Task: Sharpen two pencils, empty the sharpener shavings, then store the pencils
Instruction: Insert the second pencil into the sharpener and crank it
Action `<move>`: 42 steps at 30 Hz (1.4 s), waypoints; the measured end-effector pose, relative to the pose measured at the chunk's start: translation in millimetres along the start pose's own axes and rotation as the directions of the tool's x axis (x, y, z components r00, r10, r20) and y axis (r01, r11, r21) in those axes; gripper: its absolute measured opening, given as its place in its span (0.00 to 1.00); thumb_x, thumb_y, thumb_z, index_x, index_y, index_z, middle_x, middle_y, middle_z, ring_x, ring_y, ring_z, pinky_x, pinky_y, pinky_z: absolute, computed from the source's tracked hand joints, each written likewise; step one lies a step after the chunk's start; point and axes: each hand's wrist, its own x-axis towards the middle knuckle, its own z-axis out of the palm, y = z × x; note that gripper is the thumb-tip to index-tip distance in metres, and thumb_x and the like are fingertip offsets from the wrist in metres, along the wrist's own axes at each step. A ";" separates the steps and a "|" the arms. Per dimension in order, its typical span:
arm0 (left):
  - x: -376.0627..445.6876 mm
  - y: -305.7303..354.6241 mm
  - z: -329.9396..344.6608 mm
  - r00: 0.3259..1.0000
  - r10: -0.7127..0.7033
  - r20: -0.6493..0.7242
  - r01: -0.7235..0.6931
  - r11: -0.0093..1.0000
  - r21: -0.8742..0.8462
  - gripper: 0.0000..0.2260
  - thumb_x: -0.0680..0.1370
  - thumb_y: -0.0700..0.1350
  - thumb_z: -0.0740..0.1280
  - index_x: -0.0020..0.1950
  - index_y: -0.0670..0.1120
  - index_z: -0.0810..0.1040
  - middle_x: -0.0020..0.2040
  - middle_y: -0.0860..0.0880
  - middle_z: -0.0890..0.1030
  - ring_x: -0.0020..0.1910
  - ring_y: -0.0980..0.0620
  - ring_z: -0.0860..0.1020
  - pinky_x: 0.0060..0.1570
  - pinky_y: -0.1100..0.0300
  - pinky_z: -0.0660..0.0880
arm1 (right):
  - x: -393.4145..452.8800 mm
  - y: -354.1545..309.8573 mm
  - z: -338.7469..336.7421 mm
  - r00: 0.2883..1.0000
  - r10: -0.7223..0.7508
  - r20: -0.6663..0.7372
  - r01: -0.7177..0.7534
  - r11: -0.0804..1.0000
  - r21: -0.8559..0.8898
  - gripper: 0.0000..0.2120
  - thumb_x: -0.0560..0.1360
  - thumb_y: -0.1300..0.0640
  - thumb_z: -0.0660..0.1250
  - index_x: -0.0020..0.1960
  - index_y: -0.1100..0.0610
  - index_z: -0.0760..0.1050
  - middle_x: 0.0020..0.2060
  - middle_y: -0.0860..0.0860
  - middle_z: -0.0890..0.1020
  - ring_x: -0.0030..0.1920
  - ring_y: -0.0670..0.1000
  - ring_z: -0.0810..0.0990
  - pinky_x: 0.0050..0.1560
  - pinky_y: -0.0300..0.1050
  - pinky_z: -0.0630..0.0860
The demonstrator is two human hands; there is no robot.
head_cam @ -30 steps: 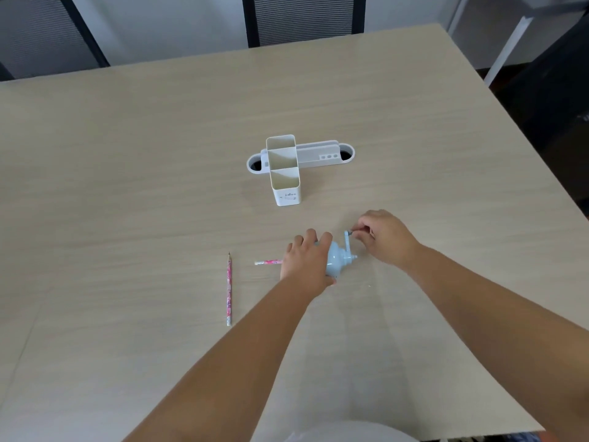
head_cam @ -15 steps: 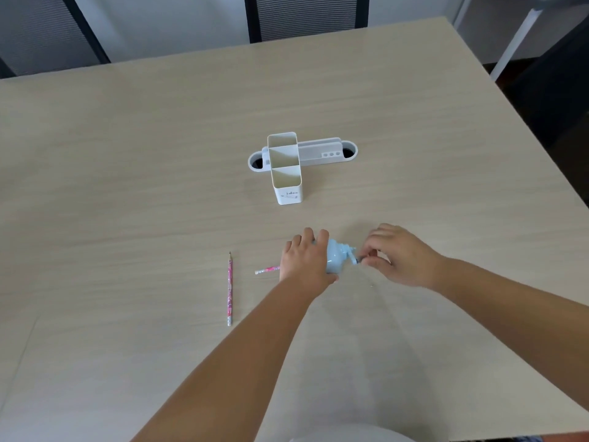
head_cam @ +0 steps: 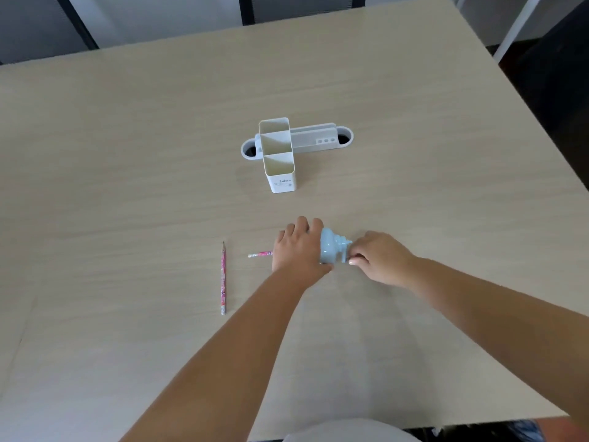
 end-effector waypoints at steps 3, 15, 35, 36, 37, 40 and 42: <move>-0.3 0.2 -0.6 1.000 0.012 0.012 -0.012 1.000 -0.001 0.33 0.63 0.57 0.75 0.62 0.49 0.66 0.56 0.47 0.71 0.53 0.45 0.73 0.54 0.53 0.69 | -25.9 -4.7 -11.7 0.997 -0.054 0.053 0.044 0.985 0.166 0.10 0.78 0.56 0.59 0.50 0.58 0.78 0.44 0.52 0.81 0.51 0.53 0.75 0.51 0.44 0.70; 1.5 -0.5 1.0 1.000 0.001 0.003 -0.001 1.000 -0.029 0.32 0.63 0.57 0.76 0.61 0.49 0.67 0.55 0.48 0.71 0.51 0.45 0.72 0.52 0.54 0.68 | 19.4 3.1 -12.1 0.997 0.017 0.075 -0.013 0.998 -0.058 0.11 0.76 0.55 0.60 0.47 0.58 0.79 0.45 0.55 0.81 0.53 0.57 0.75 0.53 0.50 0.73; 0.6 -1.3 0.1 0.999 0.005 0.036 -0.004 1.000 -0.022 0.33 0.64 0.56 0.76 0.63 0.49 0.66 0.56 0.47 0.70 0.53 0.45 0.71 0.55 0.54 0.67 | 0.4 -3.3 -67.1 0.997 0.042 -0.071 -0.018 0.949 0.314 0.06 0.74 0.55 0.68 0.48 0.56 0.82 0.41 0.48 0.81 0.45 0.49 0.78 0.49 0.44 0.73; -0.1 -1.5 0.2 0.999 0.002 0.037 -0.001 1.000 -0.023 0.33 0.64 0.56 0.76 0.63 0.49 0.66 0.56 0.47 0.70 0.53 0.45 0.72 0.54 0.54 0.67 | 13.0 -3.4 -68.7 0.991 0.067 -0.115 -0.029 0.952 0.304 0.07 0.74 0.56 0.68 0.49 0.57 0.82 0.42 0.49 0.81 0.46 0.50 0.78 0.49 0.43 0.72; -0.1 -1.0 -0.2 0.999 -0.001 0.032 0.001 1.000 -0.021 0.33 0.64 0.56 0.76 0.63 0.49 0.66 0.56 0.47 0.70 0.53 0.45 0.72 0.54 0.54 0.67 | 26.5 -2.3 -63.9 0.988 0.097 -0.116 -0.060 0.956 0.286 0.07 0.74 0.56 0.68 0.49 0.57 0.81 0.43 0.51 0.82 0.47 0.51 0.78 0.48 0.42 0.72; -0.4 1.4 -0.5 1.000 -0.021 0.018 0.022 0.999 -0.030 0.33 0.64 0.56 0.76 0.63 0.49 0.66 0.56 0.48 0.70 0.53 0.45 0.72 0.53 0.54 0.67 | 36.8 6.2 -29.2 0.980 0.200 0.021 -0.197 0.934 0.297 0.05 0.74 0.56 0.66 0.45 0.54 0.82 0.42 0.51 0.82 0.47 0.53 0.78 0.44 0.40 0.69; -1.6 2.8 0.9 0.999 -0.043 0.017 0.043 0.998 -0.037 0.34 0.63 0.55 0.77 0.63 0.49 0.65 0.56 0.48 0.70 0.53 0.45 0.72 0.54 0.54 0.67 | 13.1 5.9 -9.5 0.968 0.233 0.096 -0.252 0.897 0.364 0.06 0.74 0.54 0.67 0.38 0.49 0.78 0.37 0.48 0.80 0.42 0.52 0.77 0.39 0.41 0.68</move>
